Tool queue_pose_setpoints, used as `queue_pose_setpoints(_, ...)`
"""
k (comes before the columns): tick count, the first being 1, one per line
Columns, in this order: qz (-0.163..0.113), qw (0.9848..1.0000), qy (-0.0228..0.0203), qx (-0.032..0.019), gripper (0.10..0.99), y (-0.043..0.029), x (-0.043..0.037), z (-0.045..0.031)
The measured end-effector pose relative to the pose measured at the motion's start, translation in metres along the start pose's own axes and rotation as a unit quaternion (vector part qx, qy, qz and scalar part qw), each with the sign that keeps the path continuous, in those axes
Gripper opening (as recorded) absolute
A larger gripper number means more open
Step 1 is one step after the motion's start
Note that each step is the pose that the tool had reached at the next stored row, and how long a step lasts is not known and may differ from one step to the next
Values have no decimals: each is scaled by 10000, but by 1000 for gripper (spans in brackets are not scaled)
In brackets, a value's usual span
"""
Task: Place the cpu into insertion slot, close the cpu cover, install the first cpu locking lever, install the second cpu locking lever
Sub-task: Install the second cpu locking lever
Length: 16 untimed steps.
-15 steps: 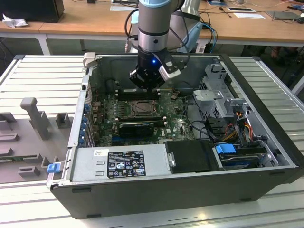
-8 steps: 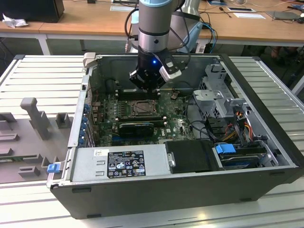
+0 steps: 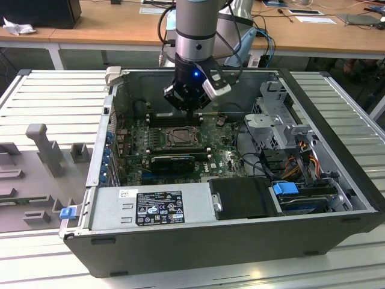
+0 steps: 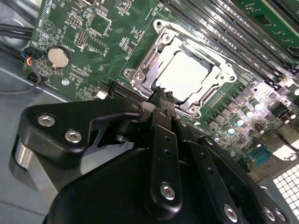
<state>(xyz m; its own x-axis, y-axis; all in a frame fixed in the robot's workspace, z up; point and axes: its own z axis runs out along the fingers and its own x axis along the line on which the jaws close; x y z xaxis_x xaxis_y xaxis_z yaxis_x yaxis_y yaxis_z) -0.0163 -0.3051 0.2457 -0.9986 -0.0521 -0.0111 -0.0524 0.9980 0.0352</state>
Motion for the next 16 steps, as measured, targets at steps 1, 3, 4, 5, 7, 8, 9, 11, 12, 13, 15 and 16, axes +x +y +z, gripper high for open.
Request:
queue_pose_setpoints(1, 0, 10000, 0, 0, 106, -10, 1, 0)
queue_pose_setpoints(3, 0, 10000, 0, 0, 106, -32, 1, -1)
queue_pose_setpoints(4, 0, 10000, 0, 0, 106, -43, 2, -1)
queue_pose_setpoints(5, 0, 10000, 0, -1, 106, -53, 3, -1)
queue_pose_setpoints(7, 1, 10000, 0, 0, 106, -55, 3, -13)
queue_pose_setpoints(8, 0, 10000, 0, -1, 106, -55, 2, -24)
queue_pose_setpoints(9, 0, 10000, 0, 0, 106, -55, 2, -42)
queue_pose_setpoints(11, 0, 10000, 0, 0, 106, -54, 2, -88)
queue_pose_setpoints(12, -1, 10000, 0, -1, 106, -56, 2, -99)
queue_pose_setpoints(13, -1, 10000, -1, -1, 106, -62, 2, -99)
queue_pose_setpoints(15, 0, 10000, 0, 0, 106, -84, 5, -101)
queue_pose_setpoints(16, 0, 10000, 0, 0, 106, -107, 7, -101)
